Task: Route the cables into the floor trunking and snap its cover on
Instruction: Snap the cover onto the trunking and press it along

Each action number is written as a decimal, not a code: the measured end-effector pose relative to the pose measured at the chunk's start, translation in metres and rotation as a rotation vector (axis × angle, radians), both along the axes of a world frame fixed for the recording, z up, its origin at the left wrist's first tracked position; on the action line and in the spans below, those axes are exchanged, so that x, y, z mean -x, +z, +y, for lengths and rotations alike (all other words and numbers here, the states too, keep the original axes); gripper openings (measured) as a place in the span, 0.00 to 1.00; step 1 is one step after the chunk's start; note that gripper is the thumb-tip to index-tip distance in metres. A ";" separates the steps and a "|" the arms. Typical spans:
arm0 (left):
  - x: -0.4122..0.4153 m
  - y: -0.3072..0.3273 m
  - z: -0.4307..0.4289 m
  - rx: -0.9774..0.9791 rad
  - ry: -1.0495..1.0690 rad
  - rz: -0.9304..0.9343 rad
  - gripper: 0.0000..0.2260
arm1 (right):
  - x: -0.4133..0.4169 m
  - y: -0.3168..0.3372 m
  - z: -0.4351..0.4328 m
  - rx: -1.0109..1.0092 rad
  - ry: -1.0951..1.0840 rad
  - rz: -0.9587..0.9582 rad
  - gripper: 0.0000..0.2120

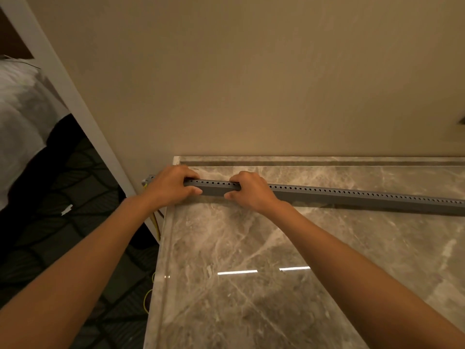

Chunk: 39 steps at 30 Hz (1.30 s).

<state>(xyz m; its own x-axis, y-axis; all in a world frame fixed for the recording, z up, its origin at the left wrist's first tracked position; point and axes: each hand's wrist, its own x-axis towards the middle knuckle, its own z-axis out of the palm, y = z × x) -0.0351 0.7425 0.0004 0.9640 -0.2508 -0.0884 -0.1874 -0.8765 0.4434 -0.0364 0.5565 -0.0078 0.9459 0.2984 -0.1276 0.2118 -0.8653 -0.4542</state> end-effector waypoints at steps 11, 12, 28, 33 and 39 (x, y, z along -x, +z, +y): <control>-0.010 0.004 0.061 0.012 0.078 0.108 0.14 | -0.001 0.001 0.033 -0.069 0.045 -0.017 0.12; -0.010 0.004 0.061 0.001 0.077 0.094 0.14 | -0.001 0.001 0.033 -0.062 0.050 -0.020 0.12; -0.004 0.002 0.051 -0.168 0.002 -0.013 0.13 | 0.000 -0.004 0.033 -0.042 0.046 -0.057 0.12; 0.010 -0.007 0.008 -0.335 -0.113 -0.180 0.20 | 0.006 -0.005 0.020 0.033 0.101 -0.116 0.13; 0.015 -0.015 0.000 -0.306 -0.192 -0.289 0.14 | 0.019 -0.020 -0.014 0.114 0.018 -0.309 0.12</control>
<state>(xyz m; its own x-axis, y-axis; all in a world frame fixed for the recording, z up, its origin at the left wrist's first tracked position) -0.0498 0.7424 -0.0146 0.8988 -0.4311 0.0795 -0.4367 -0.8964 0.0758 -0.0559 0.5420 -0.0280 0.9398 0.3156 0.1309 0.3400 -0.9018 -0.2668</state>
